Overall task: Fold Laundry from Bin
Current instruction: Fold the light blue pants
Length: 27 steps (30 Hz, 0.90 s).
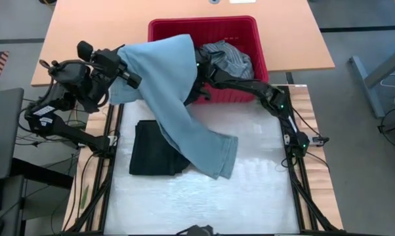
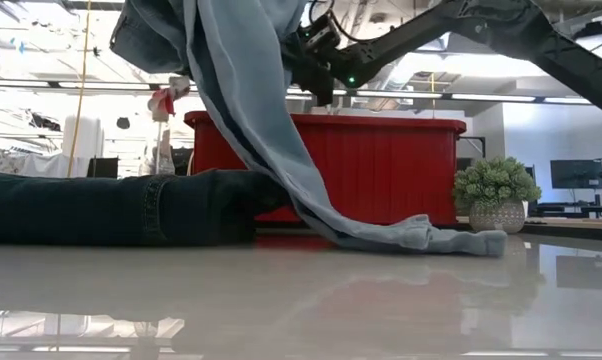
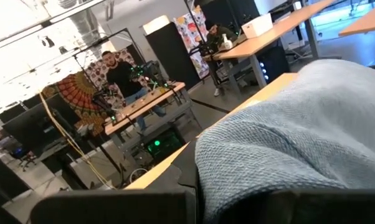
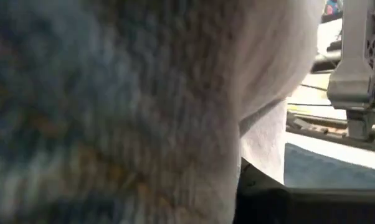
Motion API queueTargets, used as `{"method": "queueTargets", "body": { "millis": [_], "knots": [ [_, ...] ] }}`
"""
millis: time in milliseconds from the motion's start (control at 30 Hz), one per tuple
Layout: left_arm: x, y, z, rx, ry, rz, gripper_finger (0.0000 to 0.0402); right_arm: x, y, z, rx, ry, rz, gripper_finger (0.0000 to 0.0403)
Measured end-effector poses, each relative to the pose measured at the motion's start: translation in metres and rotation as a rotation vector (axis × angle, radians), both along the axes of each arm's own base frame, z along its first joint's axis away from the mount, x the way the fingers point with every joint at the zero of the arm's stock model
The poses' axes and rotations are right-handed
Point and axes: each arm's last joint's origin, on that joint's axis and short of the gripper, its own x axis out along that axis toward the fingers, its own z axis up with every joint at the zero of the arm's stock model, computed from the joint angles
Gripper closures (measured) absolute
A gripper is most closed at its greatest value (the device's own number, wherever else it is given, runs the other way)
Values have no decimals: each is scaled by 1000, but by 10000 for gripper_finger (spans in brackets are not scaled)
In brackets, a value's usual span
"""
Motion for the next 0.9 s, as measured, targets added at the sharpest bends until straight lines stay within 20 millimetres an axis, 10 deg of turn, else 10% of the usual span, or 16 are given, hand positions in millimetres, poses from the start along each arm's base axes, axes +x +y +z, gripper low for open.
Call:
{"method": "queueTargets", "body": {
  "millis": [267,533,900],
  "knots": [
    [-25,-1,-7,-68,-55,-29,386,-68,9,56,-33,1,-121,373],
    [-12,-2,-20,-136,17,-232,376,-120,70,68,-214,146,-196,373],
    [29,2,-51,-287,103,-226,217,-163,114,127,-248,26,-192,372]
  ]
}}
